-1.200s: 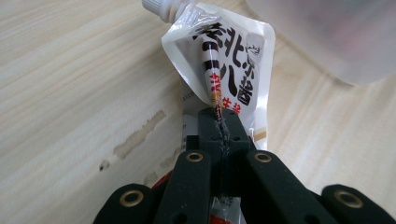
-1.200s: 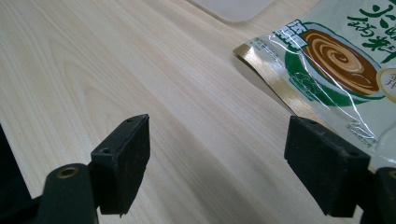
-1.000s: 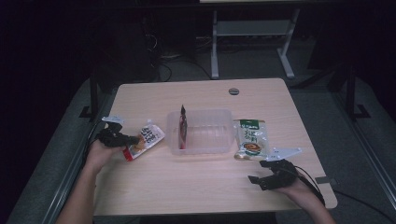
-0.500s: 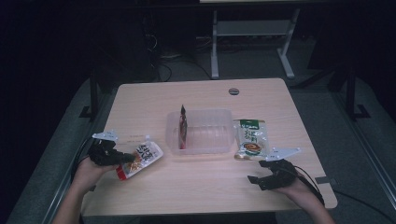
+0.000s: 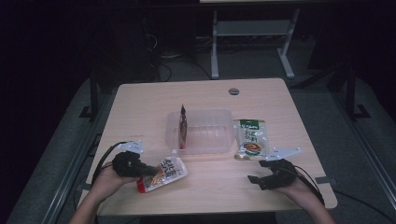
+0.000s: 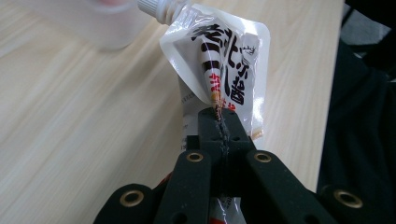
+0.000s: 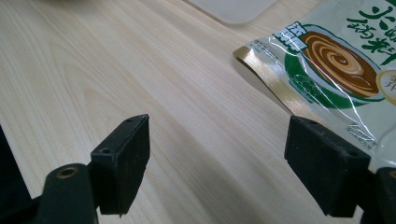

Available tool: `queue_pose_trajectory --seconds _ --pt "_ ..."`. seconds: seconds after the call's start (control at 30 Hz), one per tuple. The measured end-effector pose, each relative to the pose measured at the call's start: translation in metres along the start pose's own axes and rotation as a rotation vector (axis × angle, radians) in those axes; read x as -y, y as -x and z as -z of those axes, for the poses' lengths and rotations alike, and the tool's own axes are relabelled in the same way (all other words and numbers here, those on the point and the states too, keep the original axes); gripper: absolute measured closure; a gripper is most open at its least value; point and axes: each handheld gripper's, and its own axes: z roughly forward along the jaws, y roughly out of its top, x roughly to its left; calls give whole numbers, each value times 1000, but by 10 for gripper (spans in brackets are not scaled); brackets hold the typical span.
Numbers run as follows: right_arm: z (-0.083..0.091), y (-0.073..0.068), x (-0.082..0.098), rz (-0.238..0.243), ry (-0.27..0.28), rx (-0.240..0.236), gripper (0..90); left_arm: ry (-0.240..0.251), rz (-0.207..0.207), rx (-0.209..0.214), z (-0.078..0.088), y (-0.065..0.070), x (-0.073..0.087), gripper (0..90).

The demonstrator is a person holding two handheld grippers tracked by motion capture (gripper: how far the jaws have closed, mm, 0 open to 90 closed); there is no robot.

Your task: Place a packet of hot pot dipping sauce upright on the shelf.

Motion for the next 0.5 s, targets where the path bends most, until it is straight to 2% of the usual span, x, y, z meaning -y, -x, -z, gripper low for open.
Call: queue_pose_trajectory --seconds 0.27,0.4,0.5 --pt "1 2 0 3 6 0 218 -12 -82 60 -33 19 -35 898" --pt "1 2 0 6 4 -1 218 -49 -121 78 -56 24 -50 898" --pt "2 1 -1 7 7 1 218 -74 -123 95 -75 26 -59 897"
